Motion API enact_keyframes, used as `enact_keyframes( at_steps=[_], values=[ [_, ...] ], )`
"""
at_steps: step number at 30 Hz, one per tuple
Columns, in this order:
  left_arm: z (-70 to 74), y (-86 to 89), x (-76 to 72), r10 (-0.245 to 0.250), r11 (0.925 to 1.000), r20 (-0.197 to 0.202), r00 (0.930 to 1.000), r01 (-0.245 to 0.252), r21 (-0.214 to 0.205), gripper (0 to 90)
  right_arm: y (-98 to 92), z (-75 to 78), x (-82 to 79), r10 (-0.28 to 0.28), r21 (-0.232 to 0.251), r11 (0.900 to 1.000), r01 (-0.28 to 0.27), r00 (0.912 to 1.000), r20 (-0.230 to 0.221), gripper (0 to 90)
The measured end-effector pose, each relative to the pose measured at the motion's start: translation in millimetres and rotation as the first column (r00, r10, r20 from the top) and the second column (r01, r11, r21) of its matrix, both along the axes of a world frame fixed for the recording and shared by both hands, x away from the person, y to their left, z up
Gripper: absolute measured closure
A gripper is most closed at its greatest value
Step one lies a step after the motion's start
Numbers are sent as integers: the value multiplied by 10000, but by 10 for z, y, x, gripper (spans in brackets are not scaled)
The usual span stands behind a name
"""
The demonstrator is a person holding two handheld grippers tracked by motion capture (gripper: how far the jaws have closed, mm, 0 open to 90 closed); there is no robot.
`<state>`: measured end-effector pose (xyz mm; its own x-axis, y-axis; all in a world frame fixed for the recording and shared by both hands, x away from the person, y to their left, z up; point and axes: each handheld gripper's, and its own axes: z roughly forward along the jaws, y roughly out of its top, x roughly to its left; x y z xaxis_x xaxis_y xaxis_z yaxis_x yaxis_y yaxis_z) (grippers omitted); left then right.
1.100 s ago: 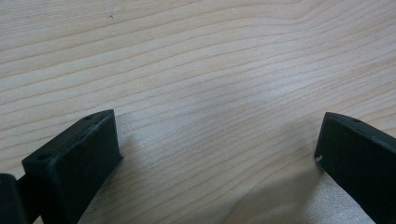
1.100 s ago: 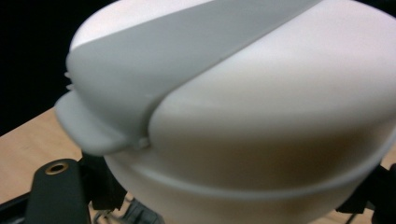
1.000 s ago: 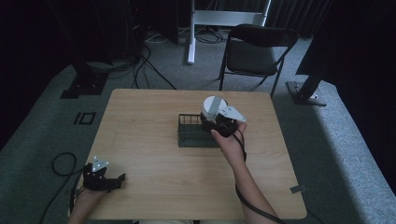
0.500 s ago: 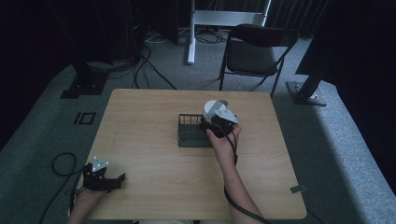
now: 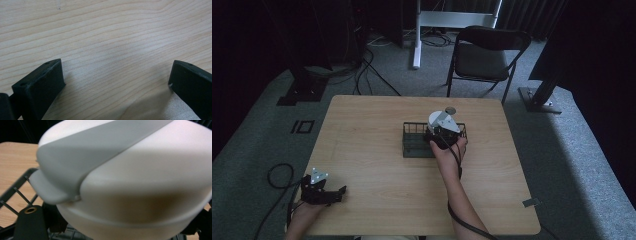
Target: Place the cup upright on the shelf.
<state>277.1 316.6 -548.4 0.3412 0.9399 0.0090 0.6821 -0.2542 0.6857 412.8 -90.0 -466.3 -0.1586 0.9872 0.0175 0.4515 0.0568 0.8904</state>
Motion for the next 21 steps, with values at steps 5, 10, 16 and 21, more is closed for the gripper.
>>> enact_keyframes(
  at_steps=[5, 10, 16, 21],
  values=[
    [0, 0, 0, -3, 10000, -1, 10000, 3, -1, 2, -5, -36, 7, -44, -129, 9999, 42, 9998, -195, 180],
    [0, 0, 0, 0, 10000, -1, 10000, 0, -1, 1, 12, -66, 11, 104, -247, 9996, -113, 9993, -362, 181],
    [1, 1, 0, -6, 10000, -8, 10000, 6, 7, 1, 43, -100, -2, 234, -570, 9980, -258, 9988, -426, 181],
    [0, 0, 0, -2, 10000, -7, 10000, 2, 6, 1, 15, -88, 14, 391, -523, 9977, -424, 9972, -630, 181]
  ],
)
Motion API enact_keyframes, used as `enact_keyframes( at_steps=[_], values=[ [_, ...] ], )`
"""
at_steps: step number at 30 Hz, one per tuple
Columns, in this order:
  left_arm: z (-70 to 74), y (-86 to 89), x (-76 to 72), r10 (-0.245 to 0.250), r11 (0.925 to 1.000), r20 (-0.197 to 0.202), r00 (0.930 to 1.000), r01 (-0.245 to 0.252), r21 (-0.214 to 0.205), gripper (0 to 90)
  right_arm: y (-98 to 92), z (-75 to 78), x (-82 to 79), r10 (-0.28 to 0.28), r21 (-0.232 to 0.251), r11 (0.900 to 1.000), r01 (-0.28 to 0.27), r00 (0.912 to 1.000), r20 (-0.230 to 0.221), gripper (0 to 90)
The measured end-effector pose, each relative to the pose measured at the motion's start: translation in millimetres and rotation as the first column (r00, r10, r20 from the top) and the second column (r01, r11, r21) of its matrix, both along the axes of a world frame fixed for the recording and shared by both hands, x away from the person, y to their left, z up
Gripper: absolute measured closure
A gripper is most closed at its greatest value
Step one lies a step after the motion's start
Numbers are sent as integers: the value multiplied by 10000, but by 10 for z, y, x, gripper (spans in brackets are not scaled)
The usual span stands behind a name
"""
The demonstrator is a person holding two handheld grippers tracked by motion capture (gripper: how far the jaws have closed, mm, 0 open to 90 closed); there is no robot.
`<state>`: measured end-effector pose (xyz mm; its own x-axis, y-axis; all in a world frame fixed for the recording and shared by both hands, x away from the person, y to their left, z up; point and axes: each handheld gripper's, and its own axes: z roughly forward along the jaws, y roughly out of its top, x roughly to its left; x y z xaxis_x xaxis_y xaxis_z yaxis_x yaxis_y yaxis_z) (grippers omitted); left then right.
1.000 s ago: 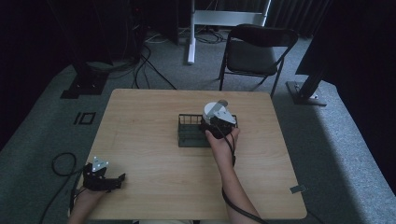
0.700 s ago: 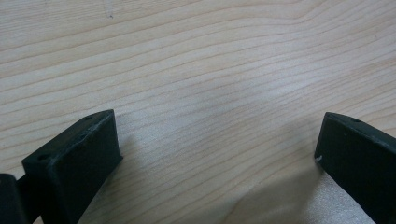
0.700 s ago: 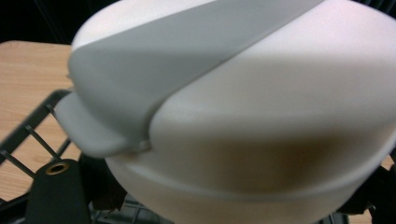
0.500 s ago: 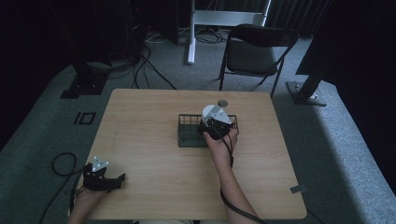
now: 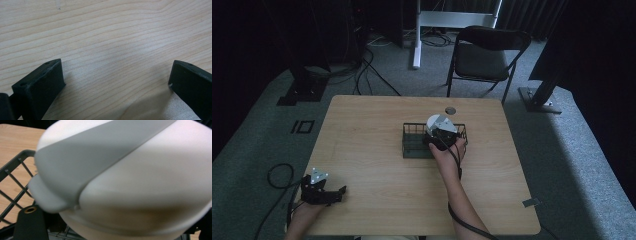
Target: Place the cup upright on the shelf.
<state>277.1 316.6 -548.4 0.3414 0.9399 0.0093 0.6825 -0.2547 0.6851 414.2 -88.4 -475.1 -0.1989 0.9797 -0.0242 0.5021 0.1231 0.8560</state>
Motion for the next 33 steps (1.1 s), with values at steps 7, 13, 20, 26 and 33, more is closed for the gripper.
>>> enact_keyframes(
  at_steps=[7, 13, 20, 26, 33],
  values=[
    [0, 0, 0, -5, 10000, 1, 10000, 5, 3, 2, -42, -7, -15, 412, 272, 9988, -409, 9991, -126, 179],
    [-1, 0, 0, -3, 10000, 5, 10000, 3, -5, 2, -71, -21, -42, 707, 289, 9971, -706, 9975, -16, 176],
    [0, 1, 0, -6, 10000, 1, 10000, 6, 3, 1, -87, -10, -80, 1039, 406, 9938, -1039, 9946, 24, 127],
    [0, 0, 0, -4, 10000, 0, 10000, 4, 2, 1, -145, 5, -123, 1394, 445, 9892, -1396, 9902, 74, 126],
    [0, 0, 0, 0, 10000, 4, 10000, 0, -3, 2, -192, 20, -179, 1618, 564, 9851, -1625, 9867, 157, 125]
  ],
)
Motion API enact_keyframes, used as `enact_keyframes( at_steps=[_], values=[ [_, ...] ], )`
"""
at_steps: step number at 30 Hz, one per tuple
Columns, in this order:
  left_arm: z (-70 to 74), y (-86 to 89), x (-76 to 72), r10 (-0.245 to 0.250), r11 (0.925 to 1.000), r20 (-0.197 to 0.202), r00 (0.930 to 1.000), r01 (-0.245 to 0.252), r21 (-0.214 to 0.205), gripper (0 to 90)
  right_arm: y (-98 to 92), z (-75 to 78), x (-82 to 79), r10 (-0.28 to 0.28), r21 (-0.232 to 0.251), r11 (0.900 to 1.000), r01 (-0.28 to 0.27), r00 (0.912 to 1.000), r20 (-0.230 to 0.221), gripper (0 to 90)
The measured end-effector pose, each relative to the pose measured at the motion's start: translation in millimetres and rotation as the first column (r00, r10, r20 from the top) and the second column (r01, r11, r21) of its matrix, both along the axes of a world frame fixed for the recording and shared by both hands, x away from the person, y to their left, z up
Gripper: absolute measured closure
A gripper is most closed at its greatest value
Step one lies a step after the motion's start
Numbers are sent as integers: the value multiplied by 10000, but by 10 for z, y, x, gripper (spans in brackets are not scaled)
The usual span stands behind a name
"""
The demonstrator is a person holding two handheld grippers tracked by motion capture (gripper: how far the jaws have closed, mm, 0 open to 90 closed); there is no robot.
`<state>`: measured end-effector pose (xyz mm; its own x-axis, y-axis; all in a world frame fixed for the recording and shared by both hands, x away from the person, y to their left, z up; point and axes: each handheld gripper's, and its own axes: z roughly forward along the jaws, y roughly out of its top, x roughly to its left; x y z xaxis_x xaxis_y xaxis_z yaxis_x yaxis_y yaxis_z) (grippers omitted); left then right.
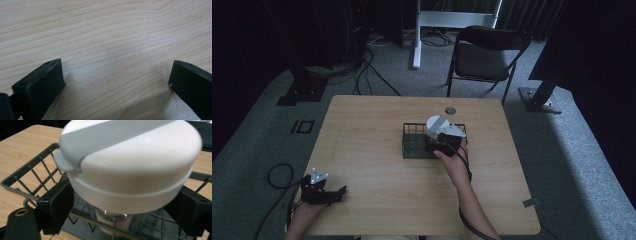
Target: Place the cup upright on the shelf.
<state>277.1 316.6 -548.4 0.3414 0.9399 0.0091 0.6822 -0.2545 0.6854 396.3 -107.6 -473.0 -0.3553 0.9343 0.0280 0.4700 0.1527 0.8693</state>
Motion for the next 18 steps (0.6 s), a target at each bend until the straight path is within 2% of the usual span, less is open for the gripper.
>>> enact_keyframes(
  at_steps=[5, 18],
  values=[
    [0, 1, 0, -7, 10000, -1, 10000, 7, 2, 2, -55, 43, -66, 224, 238, 9995, -228, 9996, 155, 123],
    [0, 0, 0, -2, 10000, -1, 10000, 2, 4, 2, -176, 101, -227, 548, 185, 9983, -555, 9978, 376, 124]
  ],
)
